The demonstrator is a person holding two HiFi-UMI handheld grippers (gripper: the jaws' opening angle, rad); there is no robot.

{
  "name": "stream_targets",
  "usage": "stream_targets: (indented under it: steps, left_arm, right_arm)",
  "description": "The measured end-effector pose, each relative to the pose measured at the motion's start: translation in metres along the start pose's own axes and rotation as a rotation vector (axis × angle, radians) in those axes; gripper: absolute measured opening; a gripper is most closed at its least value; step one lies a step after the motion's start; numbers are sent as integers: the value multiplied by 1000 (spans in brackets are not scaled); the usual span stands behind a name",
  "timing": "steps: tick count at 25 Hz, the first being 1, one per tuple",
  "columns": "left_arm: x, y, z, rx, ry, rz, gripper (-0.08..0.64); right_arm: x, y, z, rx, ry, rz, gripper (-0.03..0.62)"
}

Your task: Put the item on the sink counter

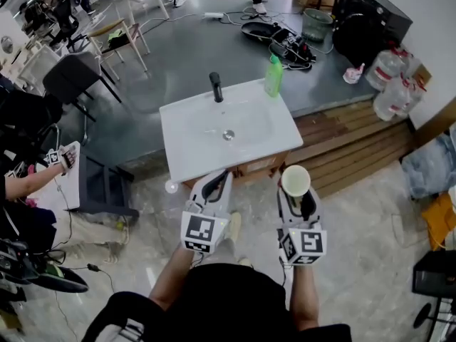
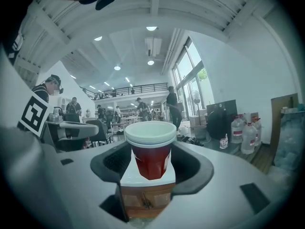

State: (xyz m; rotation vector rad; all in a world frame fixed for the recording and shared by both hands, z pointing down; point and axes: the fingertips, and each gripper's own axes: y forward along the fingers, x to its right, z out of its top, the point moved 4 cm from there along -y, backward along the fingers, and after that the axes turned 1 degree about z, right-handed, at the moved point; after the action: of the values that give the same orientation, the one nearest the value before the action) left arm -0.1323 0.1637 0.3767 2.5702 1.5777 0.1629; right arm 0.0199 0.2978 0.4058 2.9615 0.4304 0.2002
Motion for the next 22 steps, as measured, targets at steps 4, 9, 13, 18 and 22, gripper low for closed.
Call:
stream_targets:
  steps: [4,9,13,18,22]
  left_arm:
    - [-15,24,6,8,4,-4,2]
    - [-36,46,7,-4,-4,-11,2]
    - [-53,65,7,-16,-16,-15,2]
    - [-70,89,10,0,-8,-18,2]
    - [-83,105,8,-14,-19,-22,2]
  right_arm:
    - [6,26,2,-11,-1,-1,259]
    - [8,57,8,-6,2,-3,259]
    - [8,82,12,-2,10,-3,259]
    - [14,107,14,-8,7,-7,259]
    - [17,127,16,-12,4,-11,259]
